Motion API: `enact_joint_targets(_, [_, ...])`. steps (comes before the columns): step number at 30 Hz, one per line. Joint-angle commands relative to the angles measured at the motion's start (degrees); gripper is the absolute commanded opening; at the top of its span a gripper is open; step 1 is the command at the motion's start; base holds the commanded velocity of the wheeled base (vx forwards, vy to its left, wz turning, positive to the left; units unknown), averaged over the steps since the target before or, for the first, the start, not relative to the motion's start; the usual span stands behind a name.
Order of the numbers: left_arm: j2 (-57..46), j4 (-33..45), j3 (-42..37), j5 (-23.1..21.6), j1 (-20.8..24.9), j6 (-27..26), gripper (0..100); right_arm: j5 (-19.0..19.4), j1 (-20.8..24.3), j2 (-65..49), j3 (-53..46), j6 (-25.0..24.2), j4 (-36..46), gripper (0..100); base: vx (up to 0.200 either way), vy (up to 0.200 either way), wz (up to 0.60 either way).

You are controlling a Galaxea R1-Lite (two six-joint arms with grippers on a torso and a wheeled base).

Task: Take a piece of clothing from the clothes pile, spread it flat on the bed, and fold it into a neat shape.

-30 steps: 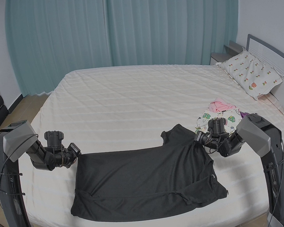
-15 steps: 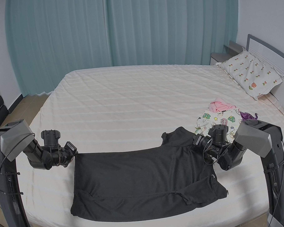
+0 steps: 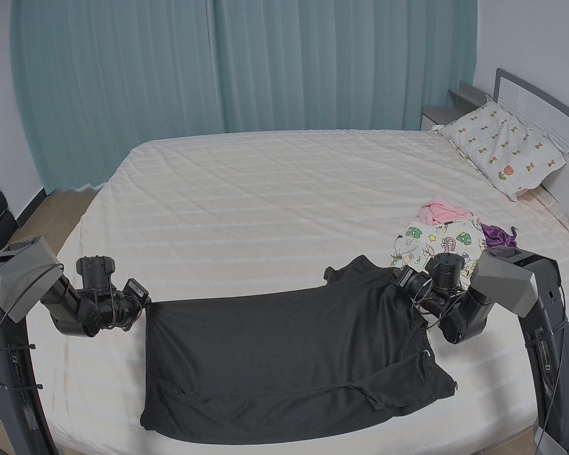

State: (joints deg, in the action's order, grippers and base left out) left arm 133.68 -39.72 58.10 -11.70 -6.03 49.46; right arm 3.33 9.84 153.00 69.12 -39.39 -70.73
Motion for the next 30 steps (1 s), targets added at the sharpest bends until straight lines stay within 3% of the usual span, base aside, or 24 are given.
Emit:
enact_joint_targets(1, [-0.4, 0.0, 0.0, 0.0, -0.2, -0.1, 0, 1.9, -0.6, -1.2, -0.7, -2.4, 0.2, 0, 0.0, 0.0, 0.0])
enact_joint_targets(7, [0.0, 0.0, 0.0, 0.0, -0.2, -0.2, 0, 9.9, -1.3, -3.2, -4.0, -6.1, -0.4, 0, 0.0, 0.0, 0.0])
enact_joint_targets(23, [0.1, 0.0, 0.2, -0.1, -0.2, -0.2, 0, 17.6, -3.6, -3.3, -5.6, -6.9, 0.5, 0, 0.0, 0.0, 0.0])
enact_joint_targets(30, [-0.1, 0.0, 0.1, -0.1, -0.2, -0.2, 0, 17.8, -3.8, -3.4, -6.1, -6.9, -0.8, 0, 0.0, 0.0, 0.0])
